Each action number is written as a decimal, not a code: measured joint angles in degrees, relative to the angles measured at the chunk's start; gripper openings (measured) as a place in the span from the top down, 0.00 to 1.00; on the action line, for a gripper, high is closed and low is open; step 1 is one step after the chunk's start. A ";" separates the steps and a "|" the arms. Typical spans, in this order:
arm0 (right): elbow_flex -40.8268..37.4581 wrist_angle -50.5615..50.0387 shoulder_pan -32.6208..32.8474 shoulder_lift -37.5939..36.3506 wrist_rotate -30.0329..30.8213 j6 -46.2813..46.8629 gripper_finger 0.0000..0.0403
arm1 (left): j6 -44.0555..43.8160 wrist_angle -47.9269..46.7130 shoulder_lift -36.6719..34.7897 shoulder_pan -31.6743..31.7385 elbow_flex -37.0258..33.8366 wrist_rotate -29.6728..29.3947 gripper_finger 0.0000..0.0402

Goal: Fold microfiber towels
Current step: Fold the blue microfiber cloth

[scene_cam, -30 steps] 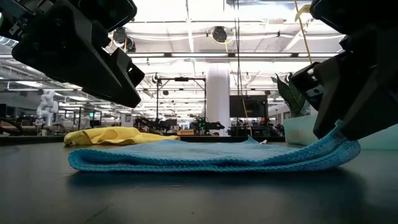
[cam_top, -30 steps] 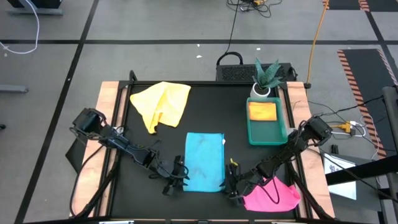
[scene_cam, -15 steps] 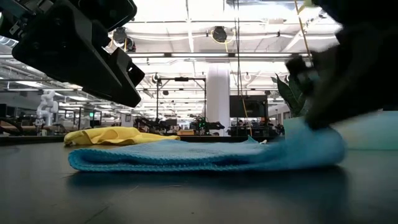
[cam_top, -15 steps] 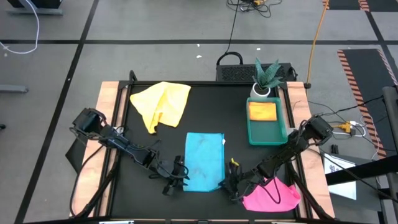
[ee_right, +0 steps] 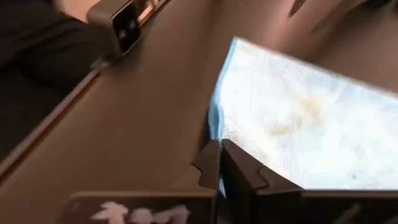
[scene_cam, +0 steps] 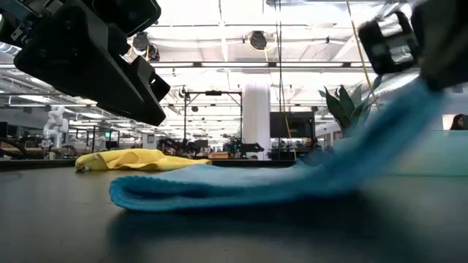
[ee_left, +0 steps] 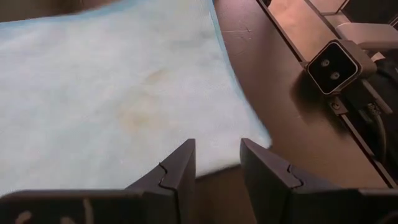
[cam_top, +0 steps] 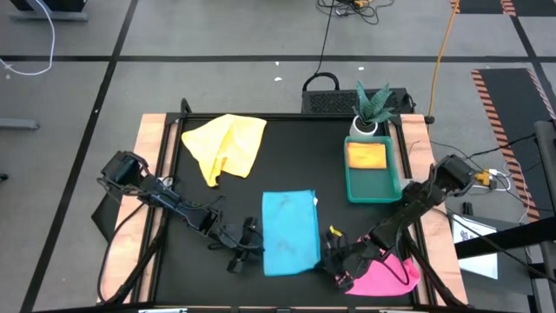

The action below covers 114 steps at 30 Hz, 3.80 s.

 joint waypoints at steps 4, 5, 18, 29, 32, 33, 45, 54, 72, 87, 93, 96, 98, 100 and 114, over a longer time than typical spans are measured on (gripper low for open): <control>-1.07 0.19 -0.15 2.75 -2.53 0.63 0.99 | -0.02 -0.02 0.00 0.02 0.02 -0.02 0.68; -1.04 0.32 -0.17 3.02 -3.12 0.09 0.99 | 0.00 -0.02 0.00 0.02 0.02 -0.02 0.68; -0.88 0.89 -0.59 1.43 -5.90 -5.40 0.99 | 0.04 0.00 0.00 0.00 0.02 -0.02 0.68; -0.89 8.17 -0.62 1.43 -3.09 -11.81 0.99 | 0.76 0.00 0.00 0.04 0.02 -0.02 0.68; -0.87 7.20 -0.81 1.39 -2.17 -9.92 0.98 | 0.76 0.00 0.00 0.04 0.02 -0.02 0.68; -0.87 5.44 -0.81 1.39 -2.19 -8.06 0.97 | 0.76 -0.01 0.00 0.04 0.02 -0.02 0.68; -0.96 1.72 -0.72 1.46 -8.45 4.99 0.72 | 0.76 -0.07 0.00 0.04 0.02 -0.02 0.68; -0.87 6.94 -3.30 1.43 -6.92 13.22 0.73 | 0.93 0.19 0.03 1.96 0.01 -5.94 0.68; -0.87 6.92 -3.47 8.58 -18.75 15.11 0.99 | -6.76 3.76 9.30 17.18 -0.02 -14.93 0.68; -0.91 16.03 -5.03 11.77 -16.86 8.42 1.00 | -5.33 -5.73 8.40 17.84 0.28 -17.23 0.68; 1.28 22.06 -8.19 11.73 -17.02 6.67 1.00 | -3.42 -16.93 1.33 17.68 -0.11 -15.48 0.68; 2.16 21.78 -9.95 11.75 -16.14 5.44 1.00 | -1.26 -19.40 -2.25 17.68 -0.26 -15.15 0.68; 2.39 21.93 -11.47 11.73 -10.71 5.22 1.00 | -0.58 -19.32 -3.74 17.68 -0.17 -15.15 0.68; 2.39 21.35 -13.74 11.73 -3.48 7.65 1.00 | -0.62 -18.91 -3.54 17.69 -0.03 -14.47 0.68; 2.37 5.22 -33.91 12.25 2.35 18.84 1.00 | -7.11 -20.80 0.09 16.74 -0.99 -18.93 0.68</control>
